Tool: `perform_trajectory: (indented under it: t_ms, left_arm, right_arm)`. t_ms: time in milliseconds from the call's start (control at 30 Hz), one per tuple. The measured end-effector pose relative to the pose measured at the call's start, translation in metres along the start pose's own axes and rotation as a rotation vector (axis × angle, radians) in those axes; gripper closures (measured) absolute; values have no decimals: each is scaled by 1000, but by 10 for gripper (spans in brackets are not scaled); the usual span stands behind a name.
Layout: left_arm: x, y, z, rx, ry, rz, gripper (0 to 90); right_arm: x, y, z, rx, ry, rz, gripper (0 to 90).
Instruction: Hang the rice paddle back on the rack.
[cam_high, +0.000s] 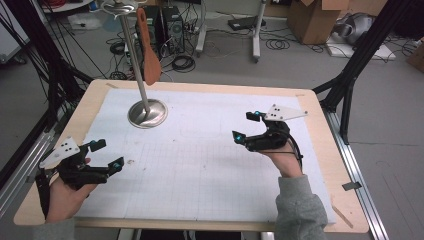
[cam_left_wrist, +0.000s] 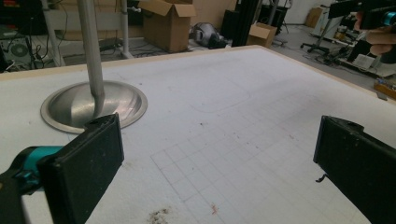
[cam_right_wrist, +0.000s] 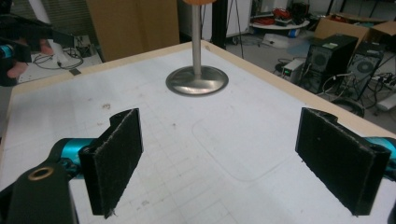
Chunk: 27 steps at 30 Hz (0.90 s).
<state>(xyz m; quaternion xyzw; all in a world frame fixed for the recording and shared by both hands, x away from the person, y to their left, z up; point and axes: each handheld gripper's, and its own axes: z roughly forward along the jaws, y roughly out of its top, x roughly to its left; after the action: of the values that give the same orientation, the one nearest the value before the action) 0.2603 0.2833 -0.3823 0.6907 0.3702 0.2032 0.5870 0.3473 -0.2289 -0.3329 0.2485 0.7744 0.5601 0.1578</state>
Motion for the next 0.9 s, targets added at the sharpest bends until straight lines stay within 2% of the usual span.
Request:
perform_trajectory:
  t_ms: [100,133,333,400,467,533,667,900]
  left_arm:
    - [0,0,0,-1,0,1,20]
    - [0,0,0,-1,1,2,20]
    - [0,0,-1,-5,4,5,20]
    - [0,0,-1,-4,5,3,20]
    - [0,0,-1,-4,7,4,20]
    - [0,0,-1,-4,8,8,20]
    - [0,1,-2,-9,11,5,20]
    - [2,3,-7,-20,27,12,20]
  right_arm:
    - [-2,-8,-4,-19,-11,3,138]
    - [-2,-11,-6,-16,-10,23,138]
    - [-6,-27,-19,-38,-49,51,137]
    - [-7,-30,-24,-18,-64,63,134]
    - [-7,-32,-28,-20,-77,48,134]
    - [-6,-34,-33,-25,-81,56,134]
    - [-8,-39,-37,-11,-100,45,134]
    - [-11,-50,-50,-27,-131,72,134]
